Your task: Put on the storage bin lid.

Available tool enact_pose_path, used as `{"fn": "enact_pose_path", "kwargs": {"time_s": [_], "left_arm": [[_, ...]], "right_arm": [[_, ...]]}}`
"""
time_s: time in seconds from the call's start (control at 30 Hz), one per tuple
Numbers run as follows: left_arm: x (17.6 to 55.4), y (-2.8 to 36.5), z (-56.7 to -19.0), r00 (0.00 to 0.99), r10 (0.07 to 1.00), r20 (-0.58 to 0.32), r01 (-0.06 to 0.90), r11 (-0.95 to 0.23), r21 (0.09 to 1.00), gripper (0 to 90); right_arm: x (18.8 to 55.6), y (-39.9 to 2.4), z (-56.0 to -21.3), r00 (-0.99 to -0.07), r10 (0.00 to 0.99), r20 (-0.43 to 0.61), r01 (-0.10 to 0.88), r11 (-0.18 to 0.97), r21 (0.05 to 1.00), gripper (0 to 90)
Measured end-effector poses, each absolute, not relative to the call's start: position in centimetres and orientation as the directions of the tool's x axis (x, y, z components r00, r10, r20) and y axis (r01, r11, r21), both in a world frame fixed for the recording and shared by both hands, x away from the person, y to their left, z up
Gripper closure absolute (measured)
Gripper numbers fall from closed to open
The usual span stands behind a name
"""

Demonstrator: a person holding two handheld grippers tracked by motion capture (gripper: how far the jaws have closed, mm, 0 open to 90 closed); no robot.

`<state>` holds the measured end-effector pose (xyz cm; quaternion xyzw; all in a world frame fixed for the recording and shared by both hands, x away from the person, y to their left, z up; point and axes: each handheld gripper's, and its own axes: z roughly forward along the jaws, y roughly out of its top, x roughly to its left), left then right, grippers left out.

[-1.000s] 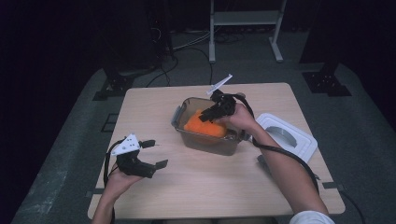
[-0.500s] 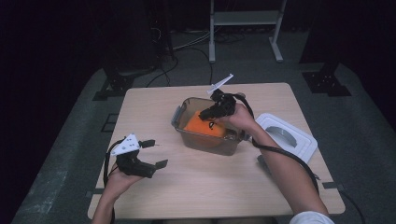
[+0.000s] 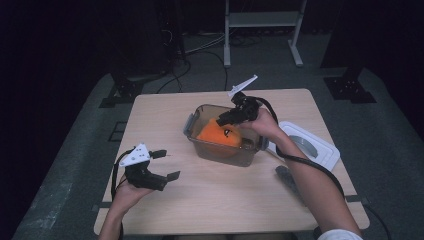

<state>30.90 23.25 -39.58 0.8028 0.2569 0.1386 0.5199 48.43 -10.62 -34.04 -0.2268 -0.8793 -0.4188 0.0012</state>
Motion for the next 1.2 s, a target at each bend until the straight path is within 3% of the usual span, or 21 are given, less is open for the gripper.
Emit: {"fn": "enact_pose_path", "kwargs": {"time_s": [0.67, 1.2], "left_arm": [[31.0, 23.0, -39.7, 0.83, 0.556, -0.042, 0.27, -0.336, 0.903, 6.8], [31.0, 23.0, -39.8, 0.828, 0.559, -0.041, 0.272, -0.338, 0.901, 6.9]], "right_arm": [[45.8, -16.8, -31.9, -0.884, 0.441, 0.158, 0.382, 0.483, 0.788, 46.9], [44.0, -22.7, -32.2, -0.839, 0.519, 0.163, 0.419, 0.425, 0.803, 40.4]]}}
